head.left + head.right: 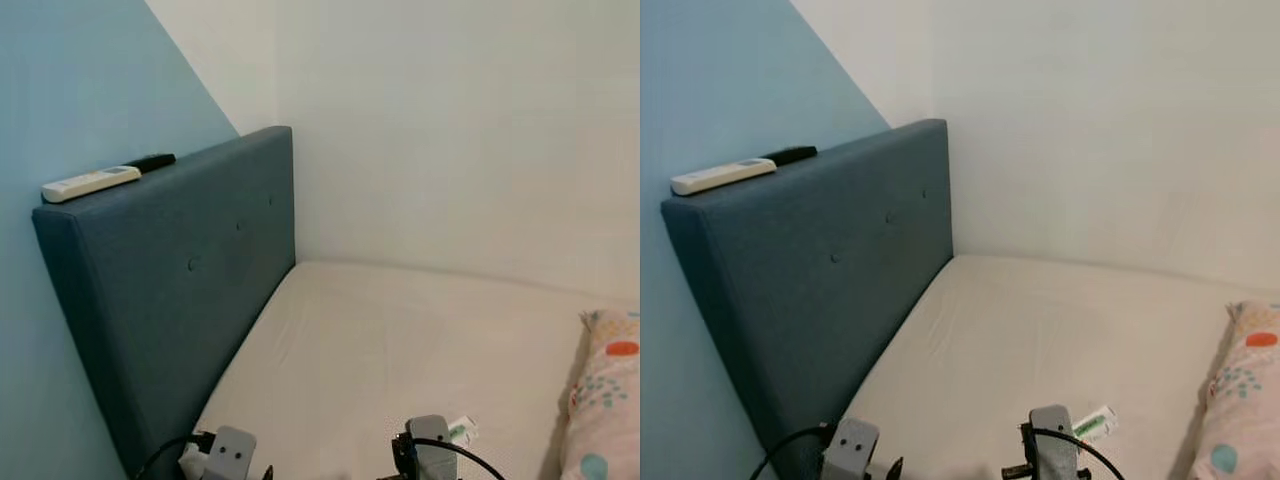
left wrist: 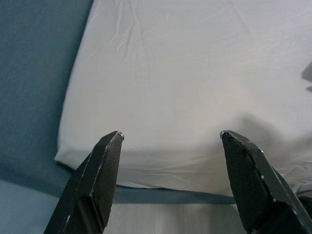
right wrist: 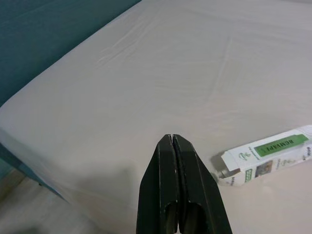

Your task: Clean up the room

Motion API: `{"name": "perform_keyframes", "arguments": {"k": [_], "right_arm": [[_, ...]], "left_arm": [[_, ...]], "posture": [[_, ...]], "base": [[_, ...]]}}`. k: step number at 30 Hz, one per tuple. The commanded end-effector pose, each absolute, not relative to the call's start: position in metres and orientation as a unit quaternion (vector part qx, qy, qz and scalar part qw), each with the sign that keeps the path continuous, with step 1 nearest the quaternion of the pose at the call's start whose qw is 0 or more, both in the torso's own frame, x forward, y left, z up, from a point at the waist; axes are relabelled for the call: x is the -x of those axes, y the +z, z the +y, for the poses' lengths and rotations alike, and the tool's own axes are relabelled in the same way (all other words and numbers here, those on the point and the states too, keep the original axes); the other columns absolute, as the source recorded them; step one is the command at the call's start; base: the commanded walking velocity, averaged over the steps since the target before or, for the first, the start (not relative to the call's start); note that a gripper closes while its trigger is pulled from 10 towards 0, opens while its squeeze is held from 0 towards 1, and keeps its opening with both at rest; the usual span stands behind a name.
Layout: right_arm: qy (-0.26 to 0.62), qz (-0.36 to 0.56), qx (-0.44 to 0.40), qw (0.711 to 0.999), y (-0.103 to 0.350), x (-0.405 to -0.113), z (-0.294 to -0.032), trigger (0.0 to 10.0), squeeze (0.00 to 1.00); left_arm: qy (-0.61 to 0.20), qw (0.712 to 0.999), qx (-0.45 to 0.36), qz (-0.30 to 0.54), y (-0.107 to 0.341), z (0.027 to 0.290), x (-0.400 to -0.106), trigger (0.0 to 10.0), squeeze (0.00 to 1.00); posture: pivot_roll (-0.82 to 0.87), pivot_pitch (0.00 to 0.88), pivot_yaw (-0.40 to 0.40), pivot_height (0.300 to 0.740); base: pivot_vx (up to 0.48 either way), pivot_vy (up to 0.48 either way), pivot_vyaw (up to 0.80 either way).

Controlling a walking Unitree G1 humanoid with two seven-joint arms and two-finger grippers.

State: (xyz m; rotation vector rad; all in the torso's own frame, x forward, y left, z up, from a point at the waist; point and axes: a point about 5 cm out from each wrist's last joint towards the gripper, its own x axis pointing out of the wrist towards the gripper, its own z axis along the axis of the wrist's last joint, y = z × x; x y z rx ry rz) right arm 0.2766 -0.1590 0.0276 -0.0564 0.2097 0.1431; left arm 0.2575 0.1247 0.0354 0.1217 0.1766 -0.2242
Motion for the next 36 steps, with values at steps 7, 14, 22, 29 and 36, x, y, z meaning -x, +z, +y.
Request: {"name": "perform_keyframes", "arguments": {"k": [7,14,22,29,36], "right_arm": [[0.062,0.107,0.013,0.992,0.028,-0.277,-0.160,10.0,0.00],[0.062,0.113,0.022,0.991,0.029,-0.279,-0.160,10.0,0.00],[0.053,0.131,0.037,0.989,0.027,-0.283,-0.166,10.0,0.00],[0.036,0.159,0.082,0.983,0.026,-0.291,-0.179,10.0,0.00],[0.023,0.199,0.114,0.973,0.025,-0.302,-0.192,10.0,0.00]], "left_arm": [[-0.124,0.987,-0.067,0.079,0.039,0.127,-0.258,10.0,0.00],[-0.148,0.984,-0.072,0.070,0.042,0.131,-0.257,10.0,0.00],[-0.186,0.978,-0.082,0.054,0.048,0.132,-0.256,10.0,0.00],[-0.211,0.974,-0.086,0.022,0.059,0.132,-0.260,10.0,0.00],[-0.245,0.964,-0.102,-0.019,0.072,0.124,-0.265,10.0,0.00]], "posture": [[0.01,0.086,-0.024,0.606],[0.01,0.098,-0.027,0.606],[0.02,0.116,-0.024,0.602],[0.02,0.139,-0.027,0.592],[0.02,0.166,-0.034,0.592]], "base": [[0.000,0.000,0.00],[0.000,0.000,0.00],[0.000,0.000,0.00],[0.000,0.000,0.00],[0.000,0.000,0.00]]}}
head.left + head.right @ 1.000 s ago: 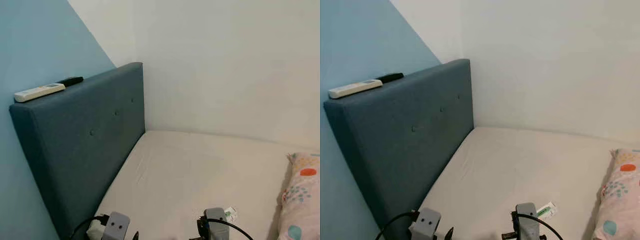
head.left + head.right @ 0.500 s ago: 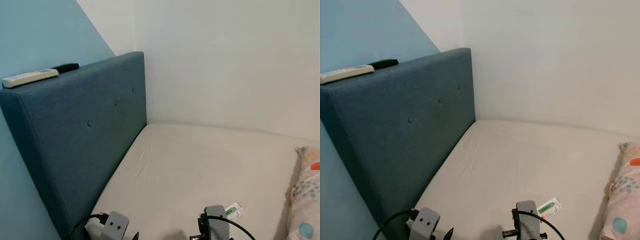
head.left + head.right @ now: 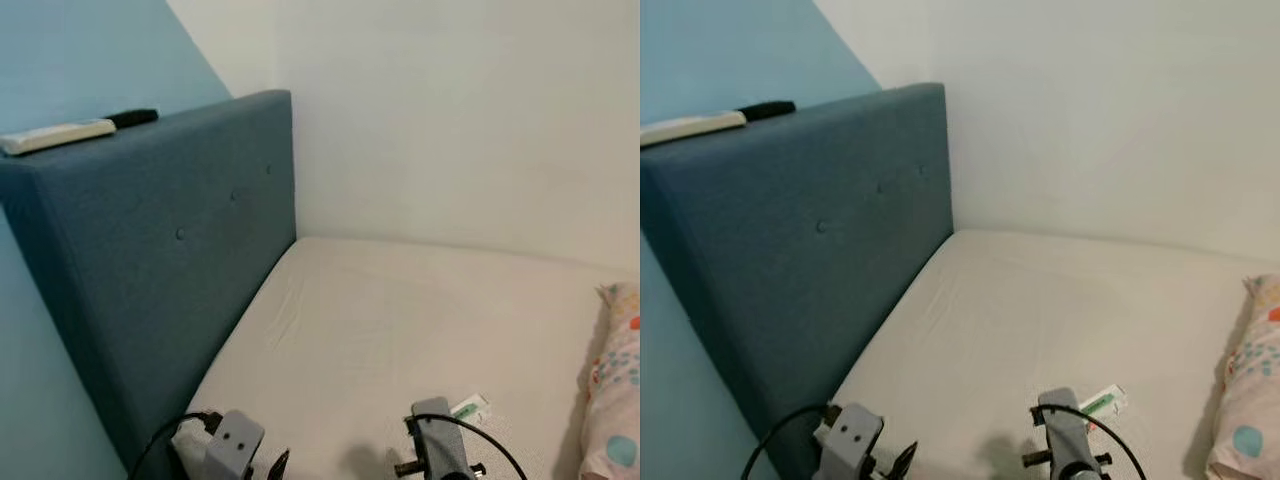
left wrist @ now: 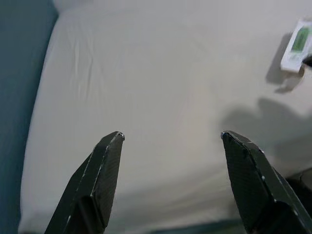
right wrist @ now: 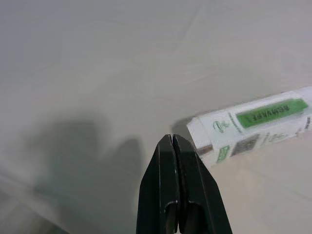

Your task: Clean up the room

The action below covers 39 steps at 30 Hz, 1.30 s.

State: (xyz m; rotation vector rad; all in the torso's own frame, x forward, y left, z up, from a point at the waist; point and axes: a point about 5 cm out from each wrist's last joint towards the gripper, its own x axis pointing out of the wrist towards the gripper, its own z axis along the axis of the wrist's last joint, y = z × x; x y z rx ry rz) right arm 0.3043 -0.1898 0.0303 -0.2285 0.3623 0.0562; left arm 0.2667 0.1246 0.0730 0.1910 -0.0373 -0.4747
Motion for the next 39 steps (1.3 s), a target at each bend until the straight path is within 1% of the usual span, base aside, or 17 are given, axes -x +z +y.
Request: {"name": "perform_keyframes", "arguments": {"k": [1,3,4,5,6,10,15,23,27,28,29,31,35,39], "right_arm": [[0.020,0.204,0.121,0.971,0.026,-0.305,-0.195,10.0,0.00],[0.015,0.207,0.124,0.970,0.029,-0.309,-0.199,10.0,0.00],[0.008,0.209,0.127,0.970,0.033,-0.314,-0.203,10.0,0.71],[0.004,0.209,0.129,0.969,0.036,-0.317,-0.206,10.0,0.71],[-0.004,0.210,0.132,0.969,0.039,-0.320,-0.209,10.0,1.00],[-0.011,0.212,0.140,0.967,0.043,-0.325,-0.212,10.0,1.00],[-0.015,0.209,0.159,0.965,0.054,-0.337,-0.218,10.0,1.00],[0.012,0.200,0.152,0.968,0.068,-0.348,-0.220,10.0,1.00],[0.011,0.198,0.139,0.970,0.080,-0.355,-0.228,10.0,1.00],[0.012,0.199,0.133,0.971,0.084,-0.357,-0.230,10.0,0.76],[0.013,0.199,0.130,0.971,0.085,-0.358,-0.231,10.0,0.00],[0.014,0.200,0.130,0.971,0.087,-0.358,-0.233,10.0,0.00],[-0.021,0.214,0.115,0.970,0.089,-0.356,-0.250,10.0,0.00],[-0.012,0.221,0.113,0.969,0.087,-0.353,-0.254,10.0,0.00]], "left_arm": [[-0.252,0.962,-0.105,-0.033,0.076,0.122,-0.266,10.0,0.00],[-0.262,0.959,-0.101,-0.042,0.081,0.118,-0.268,10.0,0.00],[-0.275,0.955,-0.095,-0.053,0.086,0.115,-0.270,10.0,0.00],[-0.283,0.953,-0.091,-0.058,0.090,0.113,-0.271,10.0,0.00],[-0.290,0.951,-0.087,-0.065,0.094,0.110,-0.272,10.0,0.00],[-0.299,0.947,-0.083,-0.076,0.102,0.106,-0.275,10.0,0.00],[-0.322,0.938,-0.084,-0.099,0.115,0.100,-0.275,10.0,0.00],[-0.336,0.932,-0.086,-0.109,0.123,0.100,-0.274,10.0,0.00],[-0.341,0.929,-0.090,-0.112,0.126,0.101,-0.273,10.0,0.00],[-0.343,0.928,-0.091,-0.113,0.127,0.101,-0.273,10.0,0.00],[-0.345,0.927,-0.093,-0.113,0.127,0.102,-0.272,10.0,0.00],[-0.345,0.927,-0.094,-0.111,0.127,0.102,-0.272,10.0,0.00],[-0.348,0.927,-0.096,-0.105,0.126,0.104,-0.269,10.0,0.00],[-0.351,0.925,-0.099,-0.102,0.126,0.105,-0.267,10.0,0.00]], "posture": [[0.02,0.179,-0.034,0.592],[0.02,0.194,-0.036,0.592],[0.02,0.204,-0.038,0.592],[0.02,0.207,-0.039,0.592],[0.03,0.223,-0.038,0.592],[0.03,0.233,-0.037,0.592],[0.06,0.276,-0.027,0.592],[0.08,0.283,-0.028,0.592],[0.09,0.282,-0.028,0.592],[0.10,0.280,-0.027,0.592],[0.10,0.280,-0.027,0.592],[0.10,0.281,-0.024,0.592],[0.11,0.282,-0.021,0.592],[0.12,0.283,-0.018,0.592]], "base": [[0.000,0.000,0.00],[0.000,0.000,0.00],[0.000,0.000,0.00],[0.000,0.000,0.00],[0.000,0.000,0.00],[0.000,0.000,0.00],[0.000,0.000,0.00],[0.000,0.000,0.00],[0.000,0.000,0.00],[0.000,0.000,0.00],[0.000,0.000,0.00],[0.000,0.000,0.00],[0.000,0.000,0.00],[0.000,0.000,0.00]]}}
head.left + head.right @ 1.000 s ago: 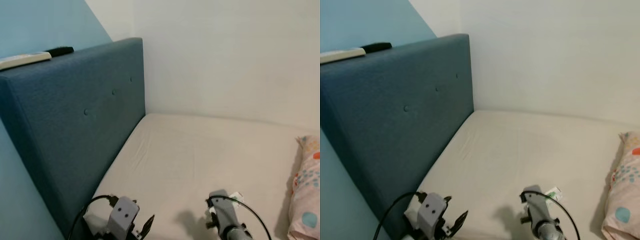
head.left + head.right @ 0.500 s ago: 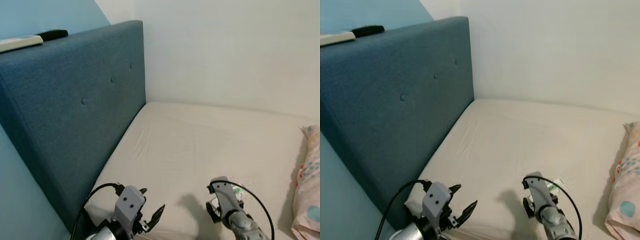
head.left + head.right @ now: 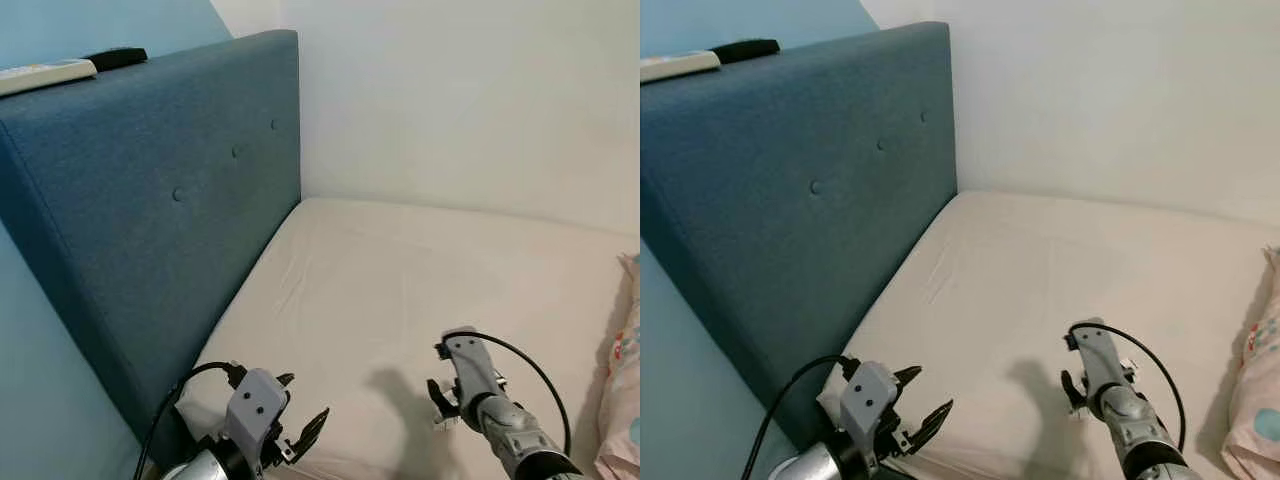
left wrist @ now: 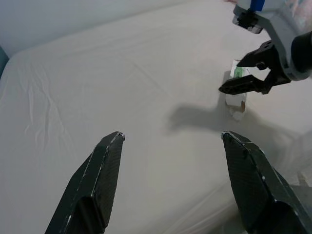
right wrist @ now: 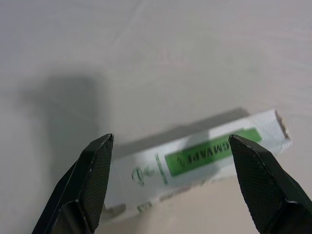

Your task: Clean up the room

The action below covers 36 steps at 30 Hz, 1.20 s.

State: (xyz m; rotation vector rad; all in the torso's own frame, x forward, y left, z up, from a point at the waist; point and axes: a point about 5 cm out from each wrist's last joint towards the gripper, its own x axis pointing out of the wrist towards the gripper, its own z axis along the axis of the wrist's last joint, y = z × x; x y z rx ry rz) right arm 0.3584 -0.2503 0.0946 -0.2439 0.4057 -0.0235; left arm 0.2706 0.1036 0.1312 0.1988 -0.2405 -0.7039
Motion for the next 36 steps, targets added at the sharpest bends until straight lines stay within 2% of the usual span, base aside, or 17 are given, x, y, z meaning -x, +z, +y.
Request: {"name": "perform_keyframes", "arguments": {"k": [1,7,12,13,15,17,24,29,34,36], "right_arm": [[0.004,0.221,0.121,0.968,0.086,-0.353,-0.252,10.0,0.00],[0.073,0.215,0.198,0.954,0.092,-0.355,-0.248,10.0,0.00],[0.121,0.206,0.310,0.920,0.105,-0.357,-0.257,10.0,0.00],[0.121,0.206,0.310,0.920,0.105,-0.357,-0.257,10.0,0.00],[0.142,0.208,0.367,0.896,0.109,-0.356,-0.262,10.0,0.00],[0.152,0.211,0.388,0.884,0.110,-0.355,-0.265,10.0,0.00],[0.225,0.229,0.369,0.872,0.104,-0.347,-0.265,10.0,0.00],[0.245,0.231,0.371,0.865,0.102,-0.345,-0.264,10.0,0.00],[0.272,0.243,0.390,0.846,0.097,-0.340,-0.264,10.0,0.00],[0.272,0.253,0.419,0.828,0.094,-0.337,-0.269,10.0,0.00]], "left_arm": [[-0.354,0.924,-0.101,-0.101,0.125,0.105,-0.266,10.0,0.00],[-0.357,0.923,-0.105,-0.100,0.127,0.107,-0.265,10.0,0.00],[-0.356,0.922,-0.109,-0.102,0.129,0.109,-0.266,10.0,0.00],[-0.356,0.922,-0.109,-0.102,0.129,0.109,-0.266,10.0,0.00],[-0.356,0.922,-0.110,-0.102,0.130,0.110,-0.265,10.0,0.00],[-0.357,0.922,-0.111,-0.102,0.130,0.111,-0.265,10.0,0.00],[-0.365,0.920,-0.106,-0.098,0.130,0.108,-0.262,10.0,0.00],[-0.366,0.920,-0.106,-0.097,0.131,0.107,-0.262,10.0,0.00],[-0.371,0.917,-0.109,-0.095,0.130,0.108,-0.262,10.0,0.00],[-0.372,0.917,-0.109,-0.094,0.130,0.108,-0.262,10.0,0.00]], "posture": [[0.12,0.283,-0.016,0.592],[0.13,0.285,-0.014,0.592],[0.13,0.291,-0.016,0.592],[0.13,0.291,-0.016,0.592],[0.13,0.295,-0.017,0.592],[0.13,0.296,-0.017,0.592],[0.13,0.295,-0.013,0.592],[0.13,0.294,-0.011,0.592],[0.14,0.297,-0.007,0.592],[0.14,0.299,-0.005,0.592]], "base": [[0.000,0.000,0.00],[0.000,0.000,0.00],[0.000,0.000,0.00],[0.000,0.000,0.00],[0.000,0.000,0.00],[0.000,0.000,0.00],[0.000,0.000,0.00],[0.000,0.000,0.00],[0.000,0.000,0.00],[0.000,0.000,0.00]]}}
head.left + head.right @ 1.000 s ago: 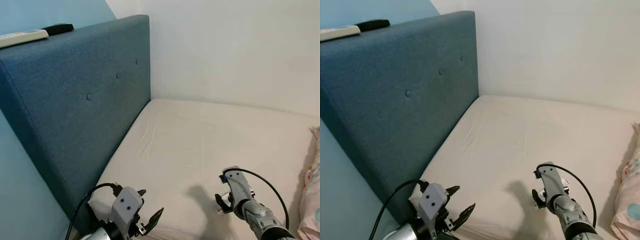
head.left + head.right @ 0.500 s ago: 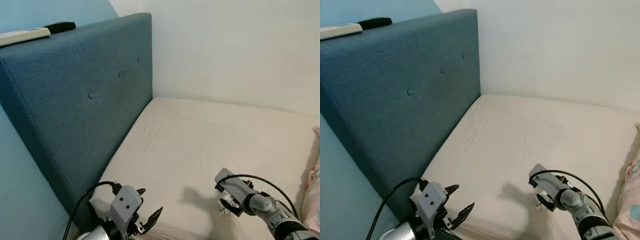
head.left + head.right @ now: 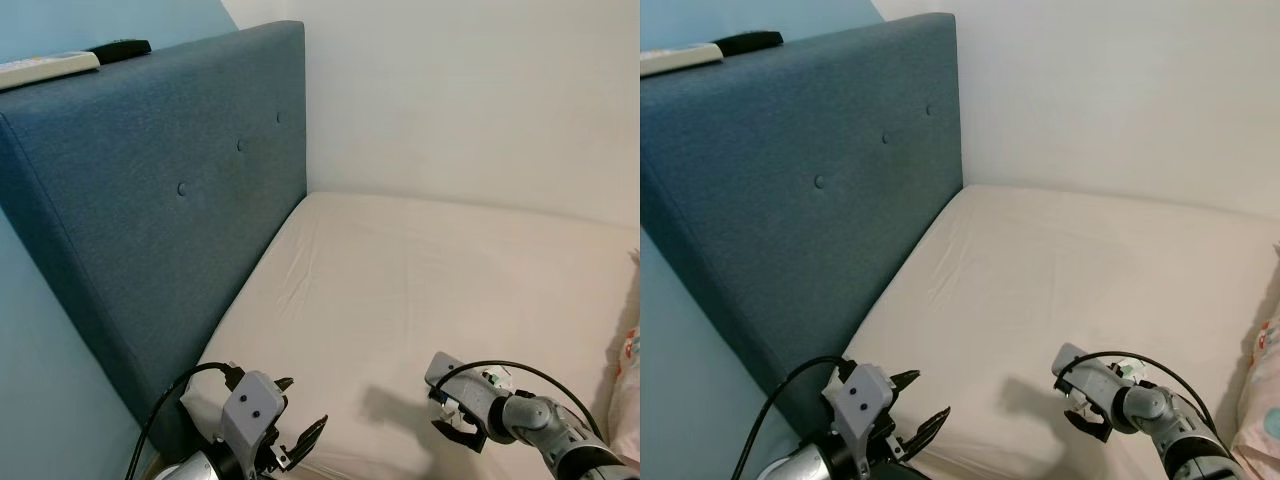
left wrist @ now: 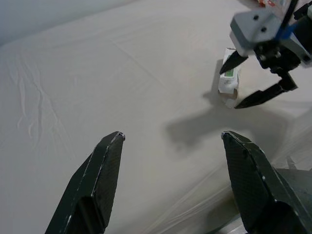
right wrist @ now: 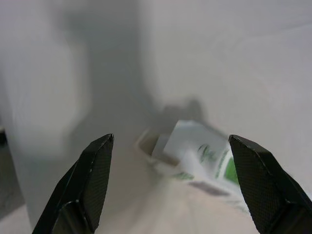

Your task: Clean up the room

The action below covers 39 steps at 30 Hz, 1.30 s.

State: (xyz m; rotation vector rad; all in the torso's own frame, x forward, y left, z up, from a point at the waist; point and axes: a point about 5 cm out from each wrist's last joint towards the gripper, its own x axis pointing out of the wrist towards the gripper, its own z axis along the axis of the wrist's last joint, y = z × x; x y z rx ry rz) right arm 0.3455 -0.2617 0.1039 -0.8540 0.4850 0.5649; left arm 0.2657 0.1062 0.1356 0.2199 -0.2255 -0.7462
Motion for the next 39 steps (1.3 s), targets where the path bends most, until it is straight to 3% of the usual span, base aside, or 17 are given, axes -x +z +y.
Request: {"name": "perform_keyframes", "arguments": {"k": [1,9,18,30,32,39], "right_arm": [[0.272,0.253,0.419,0.828,0.094,-0.337,-0.269,10.0,0.00],[0.248,0.266,0.481,0.798,0.087,-0.333,-0.277,10.0,0.00],[0.210,0.239,0.510,0.799,0.091,-0.337,-0.278,10.0,0.00],[0.150,0.198,0.499,0.830,0.097,-0.342,-0.278,10.0,0.00],[0.130,0.192,0.472,0.851,0.100,-0.345,-0.277,10.0,0.00],[0.124,0.188,0.466,0.855,0.103,-0.348,-0.275,10.0,0.00]], "left_arm": [[-0.372,0.917,-0.109,-0.094,0.130,0.108,-0.262,10.0,0.00],[-0.372,0.917,-0.111,-0.092,0.131,0.109,-0.261,10.0,0.00],[-0.368,0.918,-0.115,-0.092,0.132,0.112,-0.261,10.0,0.00],[-0.364,0.918,-0.124,-0.094,0.137,0.117,-0.262,10.0,0.00],[-0.363,0.918,-0.127,-0.096,0.140,0.120,-0.260,10.0,0.00],[-0.376,0.913,-0.126,-0.096,0.146,0.122,-0.255,10.0,0.00]], "posture": [[0.14,0.299,-0.005,0.592],[0.15,0.303,0.000,0.592],[0.16,0.307,0.005,0.592],[0.19,0.323,0.016,0.592],[0.22,0.339,0.021,0.592],[0.24,0.353,0.026,0.592]], "base": [[0.000,0.000,0.00],[0.000,0.000,0.00],[0.000,0.000,0.00],[0.000,0.000,0.00],[0.000,0.000,0.00],[0.000,0.000,0.00]]}}
